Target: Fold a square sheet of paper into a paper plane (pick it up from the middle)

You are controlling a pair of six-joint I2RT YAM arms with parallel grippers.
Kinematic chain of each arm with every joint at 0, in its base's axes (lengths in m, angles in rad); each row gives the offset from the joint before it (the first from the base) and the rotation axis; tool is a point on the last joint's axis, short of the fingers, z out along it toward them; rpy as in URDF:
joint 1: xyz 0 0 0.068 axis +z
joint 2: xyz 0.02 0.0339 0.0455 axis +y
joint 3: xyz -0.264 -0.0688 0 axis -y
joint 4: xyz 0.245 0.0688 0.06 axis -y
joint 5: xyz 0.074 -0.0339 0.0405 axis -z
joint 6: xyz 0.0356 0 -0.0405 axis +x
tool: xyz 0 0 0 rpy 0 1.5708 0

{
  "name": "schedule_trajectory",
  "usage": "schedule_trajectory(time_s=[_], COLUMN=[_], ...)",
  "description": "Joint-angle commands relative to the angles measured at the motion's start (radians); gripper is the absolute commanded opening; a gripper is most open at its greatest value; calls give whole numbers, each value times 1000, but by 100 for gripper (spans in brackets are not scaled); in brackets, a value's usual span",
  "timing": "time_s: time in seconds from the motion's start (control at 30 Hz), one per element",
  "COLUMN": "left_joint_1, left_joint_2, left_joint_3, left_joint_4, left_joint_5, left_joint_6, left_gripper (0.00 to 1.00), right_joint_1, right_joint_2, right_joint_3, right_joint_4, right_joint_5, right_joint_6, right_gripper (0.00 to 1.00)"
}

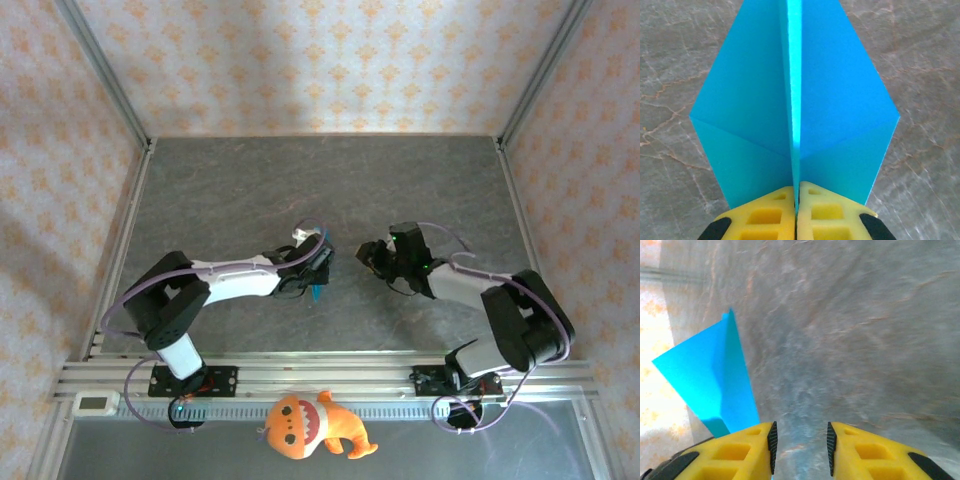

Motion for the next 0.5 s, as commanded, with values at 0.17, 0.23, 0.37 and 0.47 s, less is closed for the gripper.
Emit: schedule_trajectory(time_s=[0.17, 0.23, 0.37, 0.47], left_joint_1=[-6, -6, -5, -5], left_joint_2=[68, 69, 74, 82], left_joint_3=[88, 89, 84, 81], left_joint_4=[-163, -164, -162, -156], left_joint_5=[-99, -100, -94, -84], left_joint_6=[-38, -36, -28, -22], left_gripper=[8, 8, 9, 10], right_joint_1=[-15, -14, -13, -14], right_joint_2=[-32, -28, -18, -10], right_joint_3=[-56, -57, -52, -47], right_joint_4=[-10, -3, 0, 1], right_joint_5=[23, 21, 18, 17], right_joint_6=[-8, -6, -9, -11], right_gripper=[35, 35, 35, 35])
